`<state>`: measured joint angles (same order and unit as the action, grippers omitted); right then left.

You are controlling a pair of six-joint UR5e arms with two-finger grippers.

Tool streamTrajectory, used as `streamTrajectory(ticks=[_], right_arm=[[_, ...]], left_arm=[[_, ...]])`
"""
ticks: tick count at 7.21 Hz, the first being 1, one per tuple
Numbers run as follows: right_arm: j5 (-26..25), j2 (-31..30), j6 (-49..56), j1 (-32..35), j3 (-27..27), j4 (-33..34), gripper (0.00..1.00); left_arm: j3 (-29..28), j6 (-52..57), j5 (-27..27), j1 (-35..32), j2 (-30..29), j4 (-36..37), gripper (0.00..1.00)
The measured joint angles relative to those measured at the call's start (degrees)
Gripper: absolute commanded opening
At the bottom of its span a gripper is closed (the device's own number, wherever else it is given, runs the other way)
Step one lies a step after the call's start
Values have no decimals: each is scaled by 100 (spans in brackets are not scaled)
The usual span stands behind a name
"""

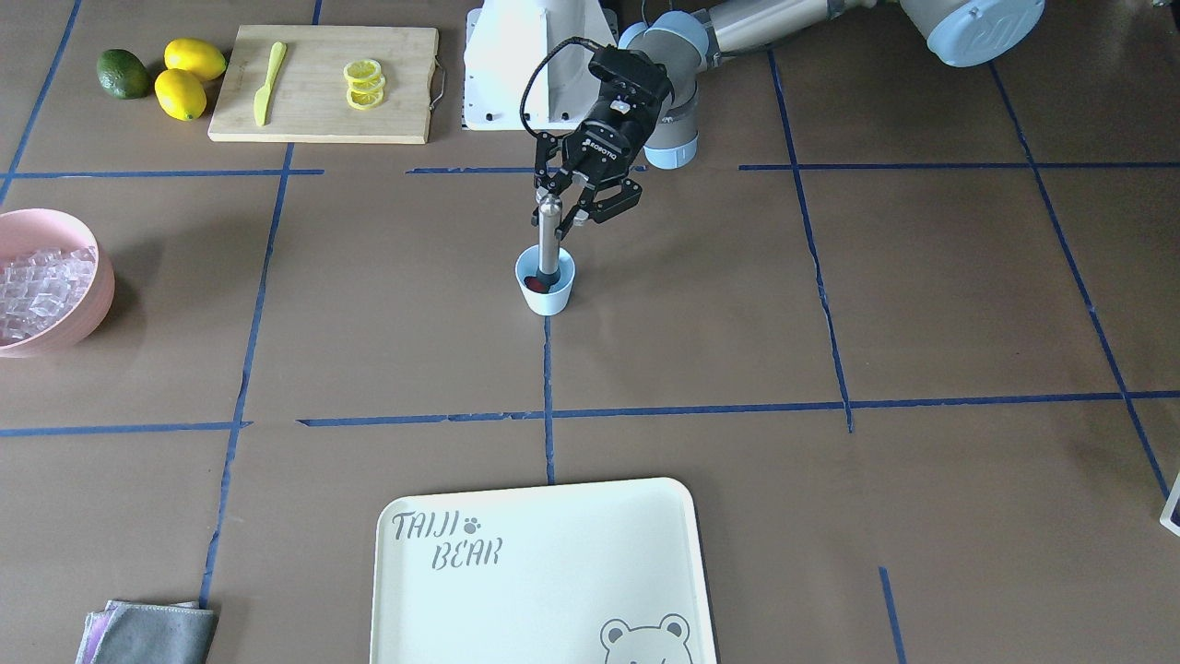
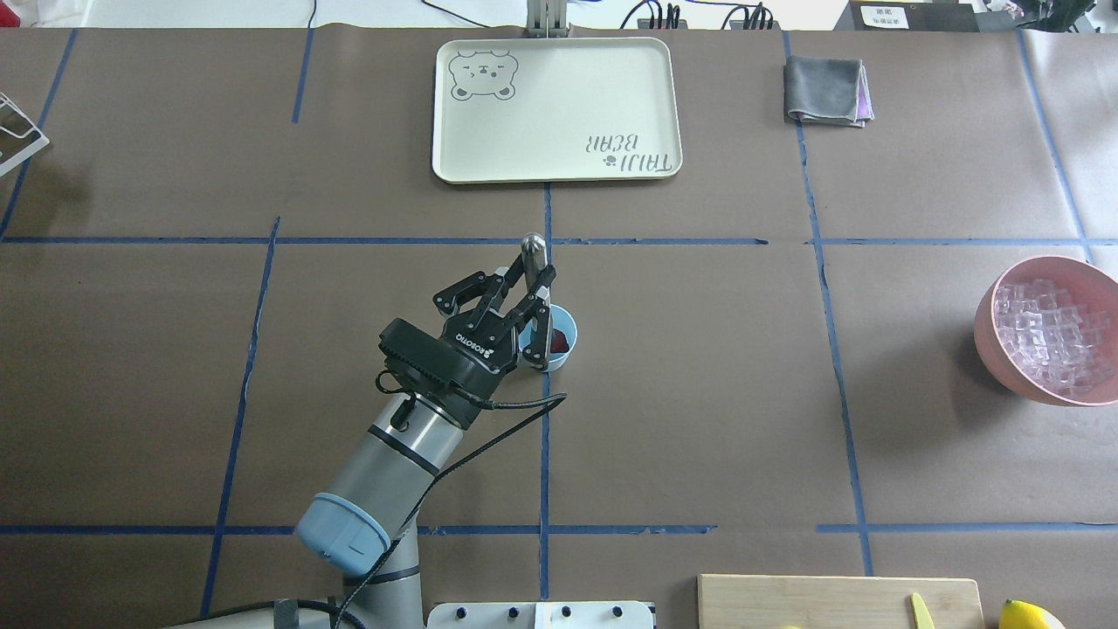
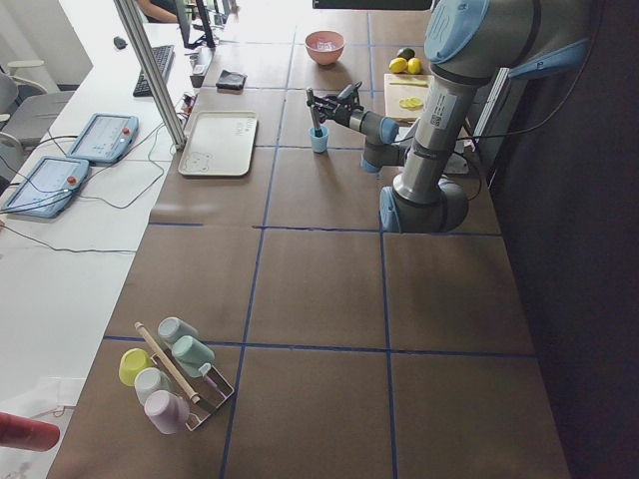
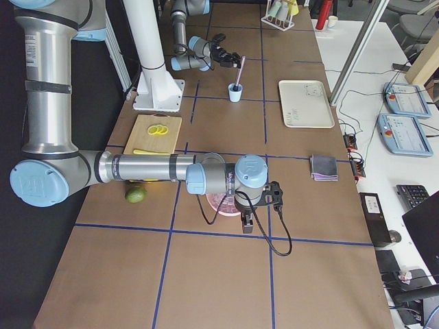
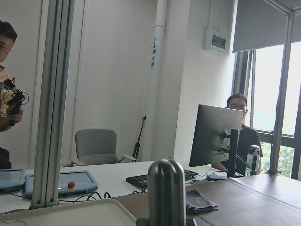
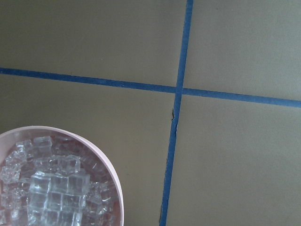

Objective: Mash ice and strawberries in cup
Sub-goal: 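Press the rod down into the cup with the left gripper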

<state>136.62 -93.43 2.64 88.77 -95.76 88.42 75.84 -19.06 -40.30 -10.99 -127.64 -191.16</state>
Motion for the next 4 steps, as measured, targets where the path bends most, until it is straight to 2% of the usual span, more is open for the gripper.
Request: streamTrajectory(ticks=[4], right_arm=[[-4, 0, 0, 0, 4, 0, 100]], left_arm=[[-113, -123, 32, -5, -14, 3, 0]])
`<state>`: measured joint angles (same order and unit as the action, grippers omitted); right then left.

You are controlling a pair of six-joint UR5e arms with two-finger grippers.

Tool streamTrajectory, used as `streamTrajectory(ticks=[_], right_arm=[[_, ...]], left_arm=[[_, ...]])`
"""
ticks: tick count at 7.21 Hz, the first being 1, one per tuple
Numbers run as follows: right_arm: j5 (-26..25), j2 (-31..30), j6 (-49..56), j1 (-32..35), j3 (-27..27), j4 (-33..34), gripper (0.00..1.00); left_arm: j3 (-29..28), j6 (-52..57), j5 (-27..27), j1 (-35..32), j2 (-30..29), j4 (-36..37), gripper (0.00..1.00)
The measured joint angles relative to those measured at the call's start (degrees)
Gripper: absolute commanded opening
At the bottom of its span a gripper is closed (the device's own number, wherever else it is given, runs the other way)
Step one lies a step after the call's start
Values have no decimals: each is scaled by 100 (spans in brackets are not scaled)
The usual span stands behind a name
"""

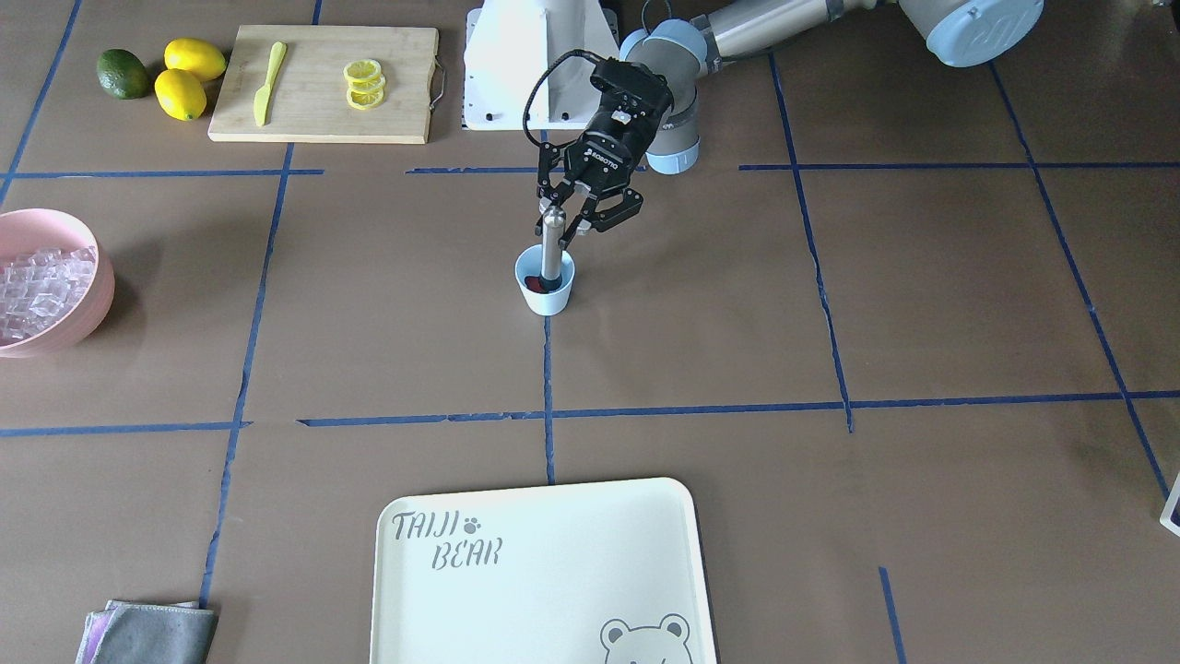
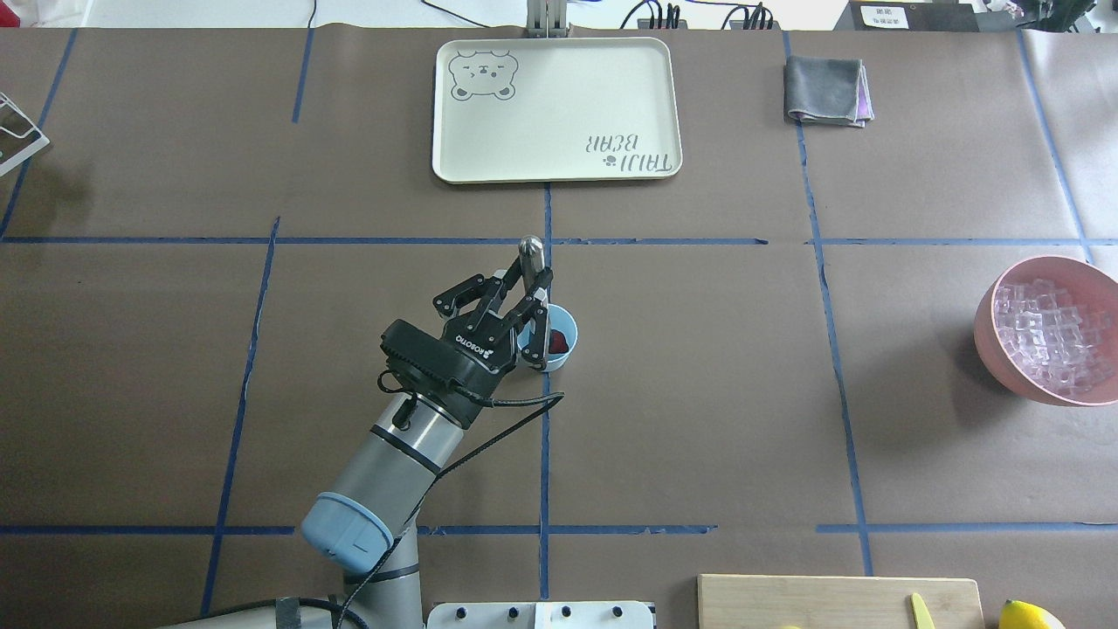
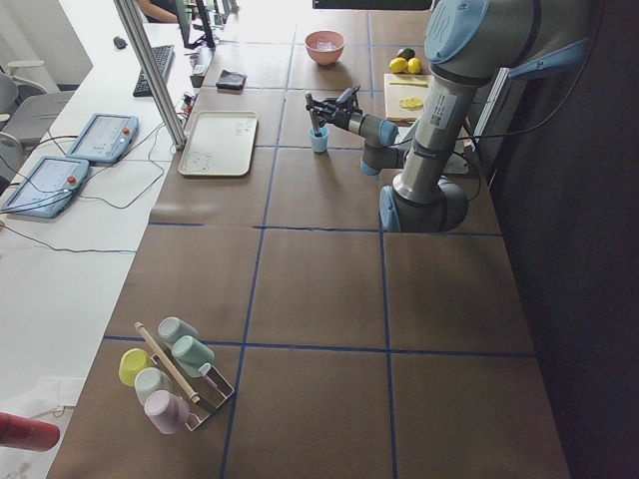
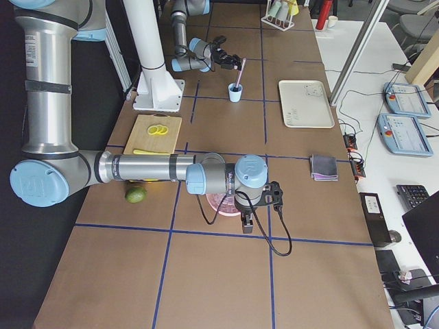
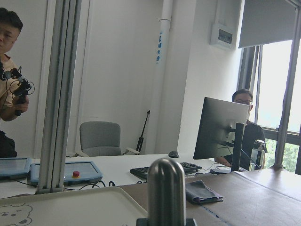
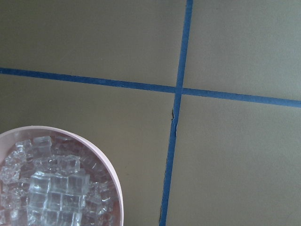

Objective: Mash ice and strawberries in cup
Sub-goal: 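Press the rod down into the cup with the left gripper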

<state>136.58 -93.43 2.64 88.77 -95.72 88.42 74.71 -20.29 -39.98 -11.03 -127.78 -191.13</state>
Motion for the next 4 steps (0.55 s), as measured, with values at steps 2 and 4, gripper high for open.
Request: streamTrajectory(ticks=[2, 4], right_arm=[[0, 4, 0, 0, 6, 0, 100], [1, 3, 2, 0, 51, -8, 100]], left_arm=[[79, 6, 1, -19, -7, 21, 0], [392, 49, -26, -88, 24, 75, 0]])
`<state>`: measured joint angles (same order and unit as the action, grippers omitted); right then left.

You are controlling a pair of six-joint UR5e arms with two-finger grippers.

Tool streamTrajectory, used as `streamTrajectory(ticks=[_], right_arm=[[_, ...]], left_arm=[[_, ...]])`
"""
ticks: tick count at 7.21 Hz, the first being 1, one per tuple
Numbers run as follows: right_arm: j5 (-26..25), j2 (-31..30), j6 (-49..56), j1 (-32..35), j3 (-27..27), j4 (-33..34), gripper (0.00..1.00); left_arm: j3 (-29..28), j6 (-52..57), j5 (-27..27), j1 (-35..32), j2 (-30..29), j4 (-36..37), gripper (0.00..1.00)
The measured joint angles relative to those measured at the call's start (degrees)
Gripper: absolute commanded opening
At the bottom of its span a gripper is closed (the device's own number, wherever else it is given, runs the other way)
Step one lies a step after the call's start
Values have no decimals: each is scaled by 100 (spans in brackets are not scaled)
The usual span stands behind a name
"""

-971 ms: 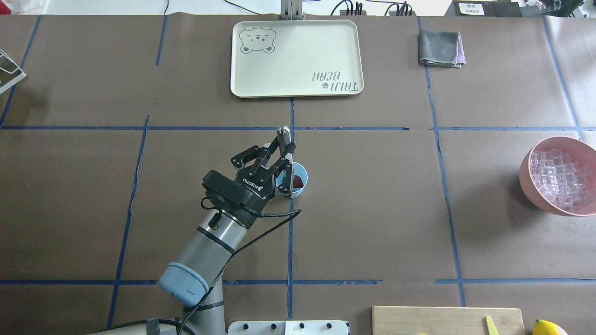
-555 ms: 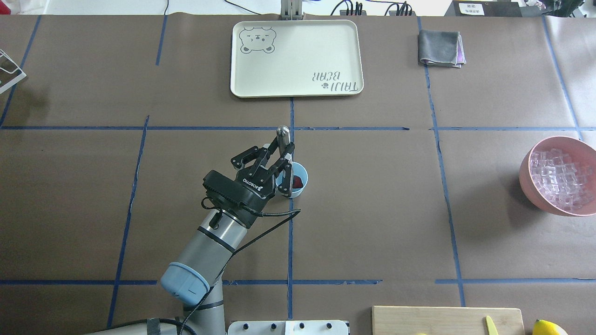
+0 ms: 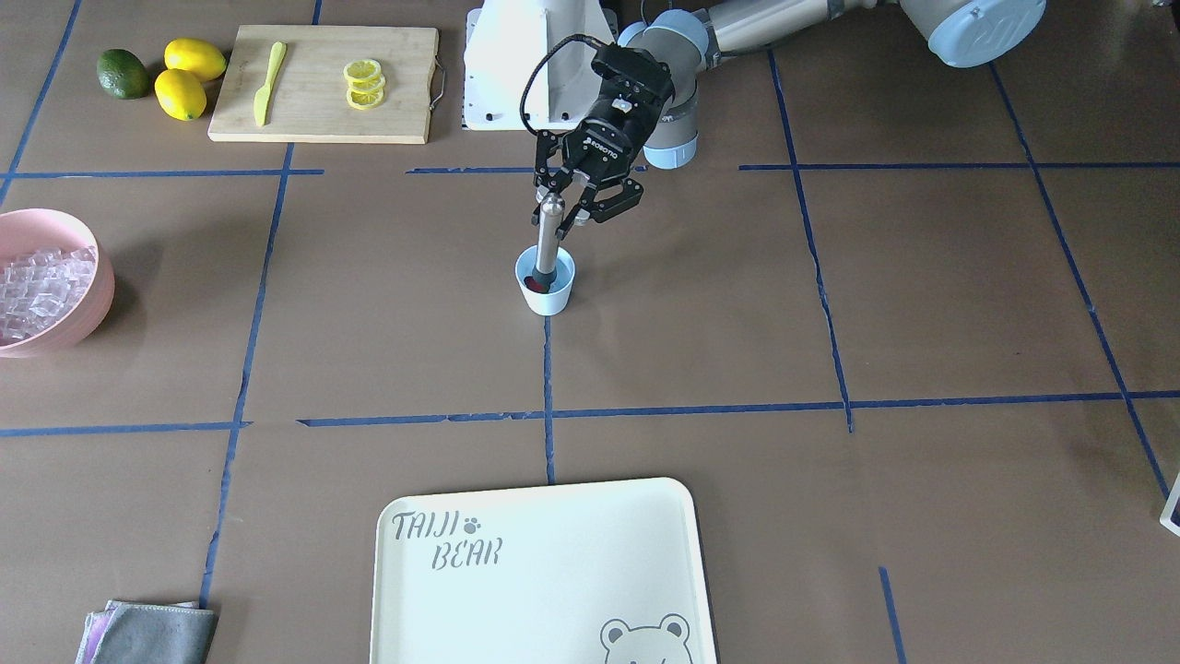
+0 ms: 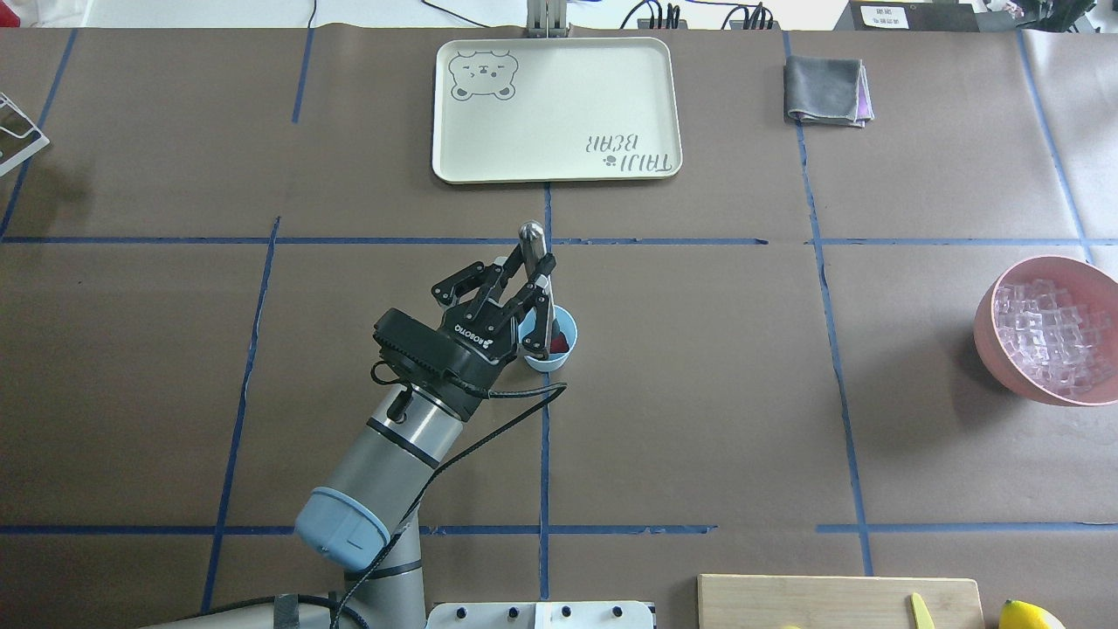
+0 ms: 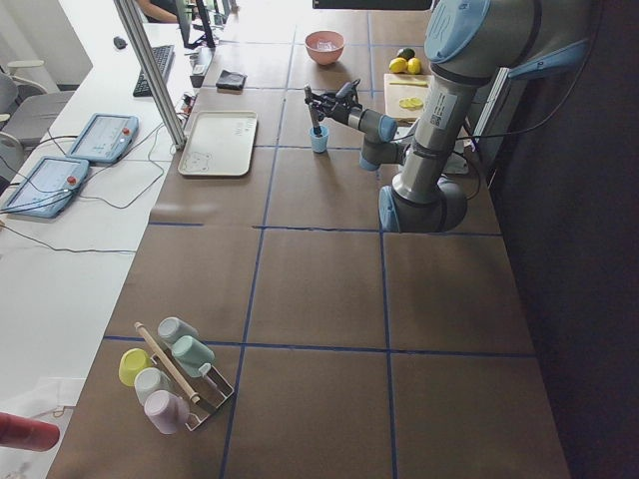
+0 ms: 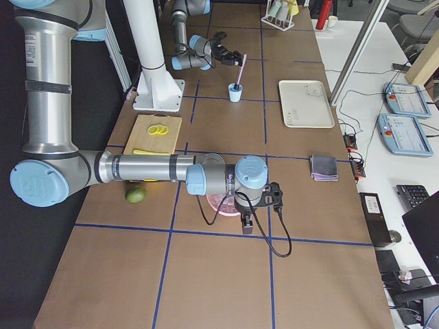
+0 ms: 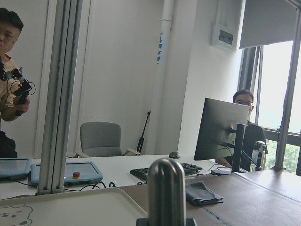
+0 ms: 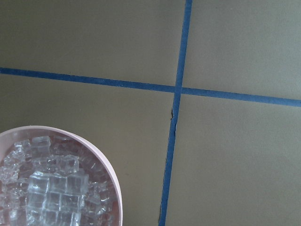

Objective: Mash ice and strawberries in cup
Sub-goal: 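Press the rod down into the cup with the left gripper, then lift the rod out of the cup and move it back toward the dish rack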

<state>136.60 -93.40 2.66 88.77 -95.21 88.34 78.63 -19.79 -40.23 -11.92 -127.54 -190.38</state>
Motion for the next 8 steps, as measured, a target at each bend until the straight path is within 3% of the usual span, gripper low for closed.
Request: streamTrajectory(ticks=[4, 8], right_arm=[[9, 14, 5, 0, 102, -18, 100], [38, 15, -10, 3, 109, -38, 100]], left_arm=[[1352, -53, -406, -317, 466, 636, 0], [1812, -2367, -2277, -1645, 1369, 1501, 0]])
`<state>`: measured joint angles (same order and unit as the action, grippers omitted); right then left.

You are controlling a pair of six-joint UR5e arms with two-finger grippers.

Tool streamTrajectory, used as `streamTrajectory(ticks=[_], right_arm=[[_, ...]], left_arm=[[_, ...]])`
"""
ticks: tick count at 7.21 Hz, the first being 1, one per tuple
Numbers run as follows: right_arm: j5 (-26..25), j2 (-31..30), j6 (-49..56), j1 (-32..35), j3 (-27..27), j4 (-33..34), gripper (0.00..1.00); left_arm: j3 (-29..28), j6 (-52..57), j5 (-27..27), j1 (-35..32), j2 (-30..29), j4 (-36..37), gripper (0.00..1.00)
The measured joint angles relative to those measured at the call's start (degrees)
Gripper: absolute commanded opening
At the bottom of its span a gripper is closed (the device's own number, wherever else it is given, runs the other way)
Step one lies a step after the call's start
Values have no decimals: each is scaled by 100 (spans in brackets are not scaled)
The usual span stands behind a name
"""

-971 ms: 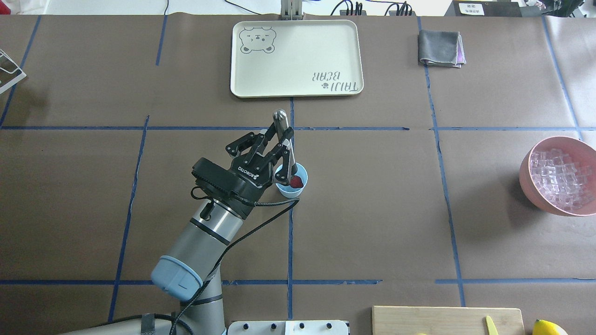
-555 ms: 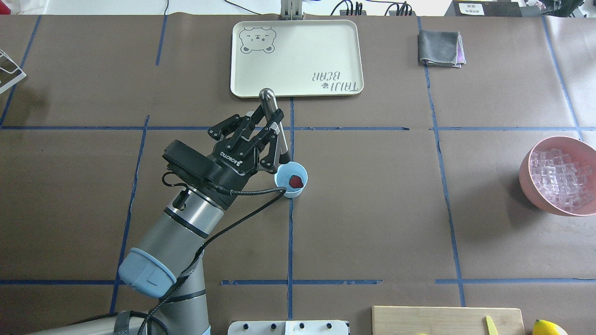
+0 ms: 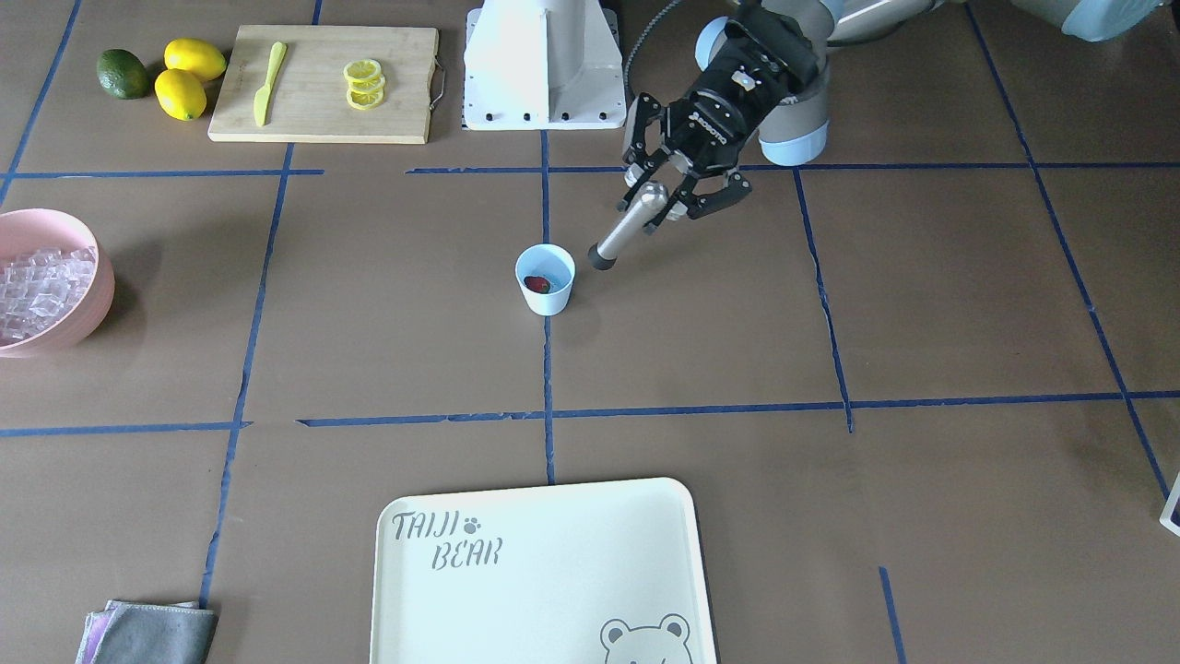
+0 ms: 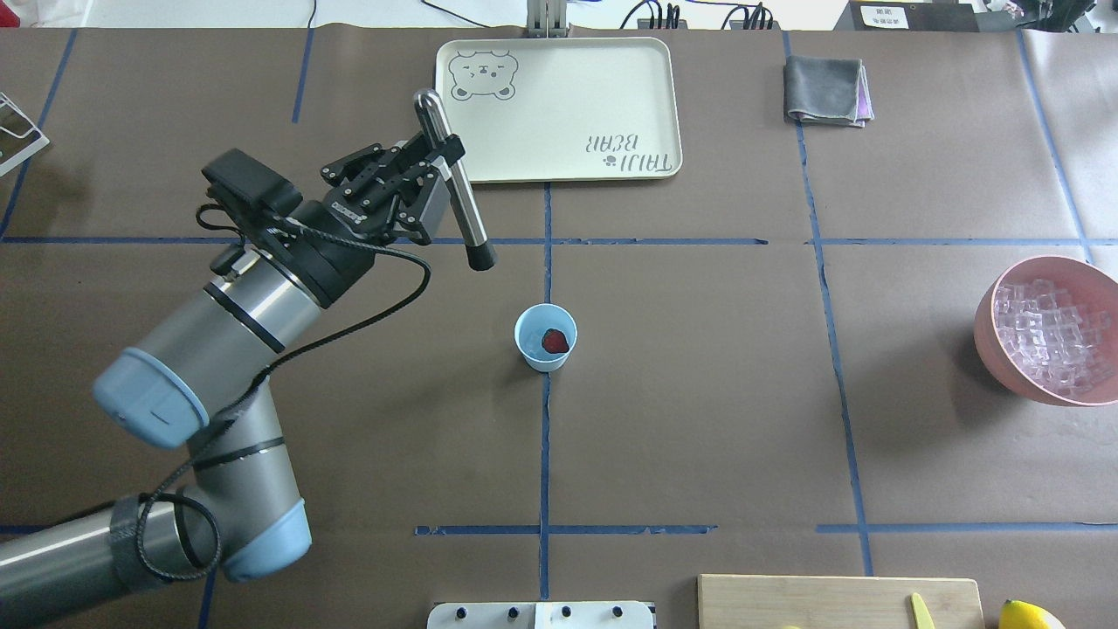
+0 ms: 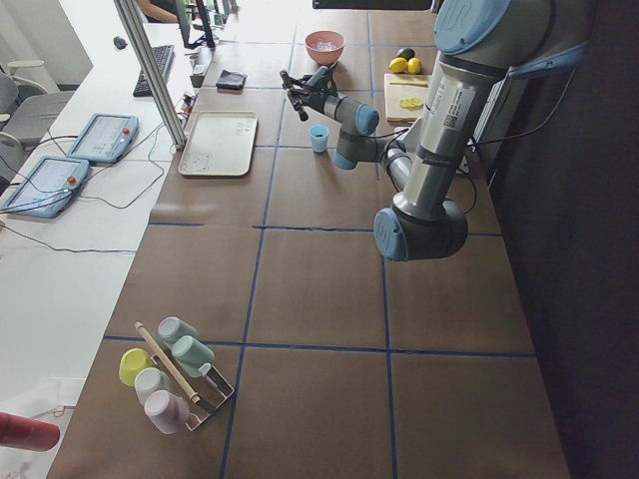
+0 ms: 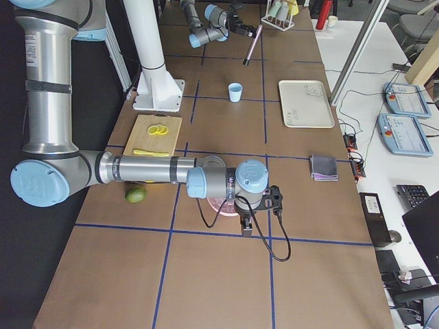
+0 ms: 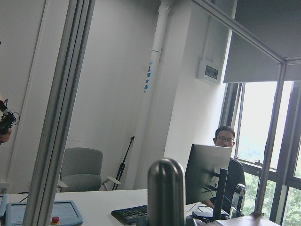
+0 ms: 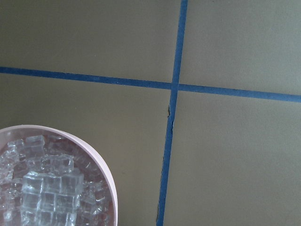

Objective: Mash ice and strawberries in cup
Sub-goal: 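Lift the rod out of the cup and move it back toward the dish rack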

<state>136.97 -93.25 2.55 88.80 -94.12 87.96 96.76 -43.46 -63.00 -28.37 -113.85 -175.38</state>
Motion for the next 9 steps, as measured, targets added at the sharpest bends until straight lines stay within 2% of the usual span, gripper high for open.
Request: streamTrajectory(ticks=[2, 4, 6, 7, 9], right_arm=[[1, 2, -38, 1, -10, -18, 100], [1, 18, -58, -2, -25, -36, 100], [-23, 102, -56, -3, 2, -22, 100], [-31, 142, -56, -3, 20, -13, 100], [-33, 164, -61, -3, 17, -8, 100]], left_arm=[[22, -1324, -1617, -1032, 455, 755, 0], [-6, -2557, -3688, -2093, 765, 1460, 0], [-43, -3148, -5408, -2823, 1056, 2205, 0], [-73, -3220, -6116, -3079, 1182, 2615, 0], [-118, -3155, -6972, -3400, 1511, 3151, 0]])
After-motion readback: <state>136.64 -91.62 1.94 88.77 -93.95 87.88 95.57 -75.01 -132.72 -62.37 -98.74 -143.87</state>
